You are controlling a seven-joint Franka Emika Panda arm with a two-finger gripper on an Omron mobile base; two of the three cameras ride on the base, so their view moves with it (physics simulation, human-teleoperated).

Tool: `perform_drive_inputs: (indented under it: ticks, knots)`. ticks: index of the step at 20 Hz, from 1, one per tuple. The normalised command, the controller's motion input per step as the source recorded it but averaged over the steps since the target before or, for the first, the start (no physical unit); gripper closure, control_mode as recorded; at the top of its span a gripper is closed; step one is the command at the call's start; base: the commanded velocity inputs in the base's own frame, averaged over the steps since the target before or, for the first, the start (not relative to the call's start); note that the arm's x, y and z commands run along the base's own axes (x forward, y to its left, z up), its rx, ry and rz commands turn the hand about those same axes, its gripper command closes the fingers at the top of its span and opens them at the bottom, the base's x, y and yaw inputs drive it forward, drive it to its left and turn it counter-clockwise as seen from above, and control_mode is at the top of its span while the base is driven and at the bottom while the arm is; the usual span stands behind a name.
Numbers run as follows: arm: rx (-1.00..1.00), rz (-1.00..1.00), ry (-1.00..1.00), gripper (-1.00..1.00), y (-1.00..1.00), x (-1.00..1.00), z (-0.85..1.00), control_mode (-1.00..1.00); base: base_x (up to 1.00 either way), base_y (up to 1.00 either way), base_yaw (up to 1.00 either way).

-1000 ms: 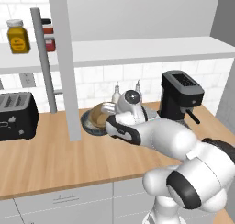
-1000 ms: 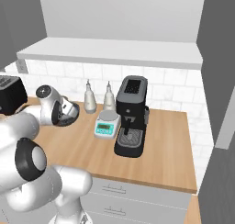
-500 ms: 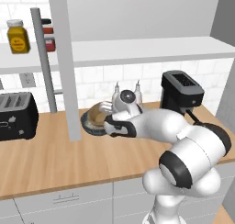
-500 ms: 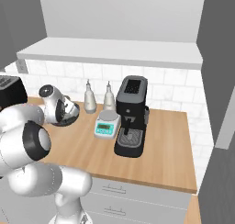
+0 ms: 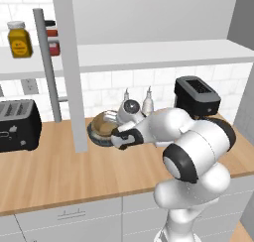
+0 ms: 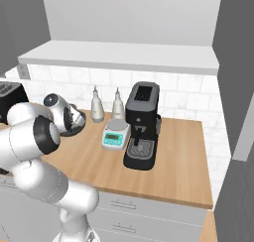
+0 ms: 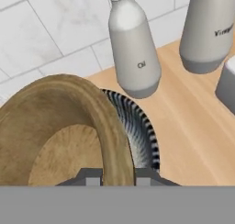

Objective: Pick up the bowls on the counter and stack them on top of one another in the open cabinet. Place the smaller bowl on top of the larger bowl.

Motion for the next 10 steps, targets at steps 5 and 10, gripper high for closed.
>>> perform_drive_inputs:
  ticks: [5, 10]
  knots:
    - [0.0, -0.06, 0.0, -1.0, 0.3, 0.4, -0.13, -1.0, 0.0, 0.0, 0.0]
    - [0.01, -0.01, 0.0, -1.0, 0.02, 0.14, 0.19, -1.0, 0.0, 0.0, 0.0]
